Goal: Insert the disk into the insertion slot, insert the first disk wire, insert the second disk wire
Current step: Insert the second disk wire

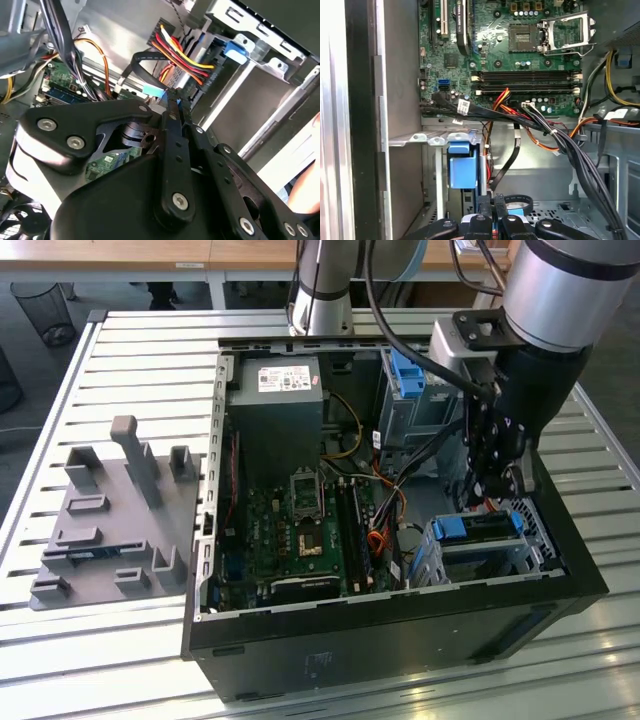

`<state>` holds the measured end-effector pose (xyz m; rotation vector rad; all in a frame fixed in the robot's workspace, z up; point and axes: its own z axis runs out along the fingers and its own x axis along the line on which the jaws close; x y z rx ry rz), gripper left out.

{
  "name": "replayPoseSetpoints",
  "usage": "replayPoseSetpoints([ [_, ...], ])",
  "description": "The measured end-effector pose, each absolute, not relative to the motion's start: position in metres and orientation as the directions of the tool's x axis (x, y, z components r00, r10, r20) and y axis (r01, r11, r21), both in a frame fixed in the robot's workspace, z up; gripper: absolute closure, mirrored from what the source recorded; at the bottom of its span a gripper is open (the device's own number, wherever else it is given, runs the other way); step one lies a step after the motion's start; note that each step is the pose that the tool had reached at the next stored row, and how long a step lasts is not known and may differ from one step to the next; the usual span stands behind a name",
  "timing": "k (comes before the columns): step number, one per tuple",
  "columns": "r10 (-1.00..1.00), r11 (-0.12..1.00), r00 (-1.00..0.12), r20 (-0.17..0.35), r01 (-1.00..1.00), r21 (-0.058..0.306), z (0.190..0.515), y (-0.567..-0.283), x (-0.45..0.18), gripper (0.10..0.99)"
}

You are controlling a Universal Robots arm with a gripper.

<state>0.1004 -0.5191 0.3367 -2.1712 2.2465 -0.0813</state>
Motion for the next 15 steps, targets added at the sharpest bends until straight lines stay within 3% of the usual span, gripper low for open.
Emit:
replayPoseSetpoints([
  [9,-1.0,0.011,-0.012,0.016,-0.999,-0.051,0.336,-0.527,0.1,0.937],
  [15,-0.999,0.013,-0.011,-0.039,-0.999,-0.052,0.336,-0.536,0.1,0.937],
])
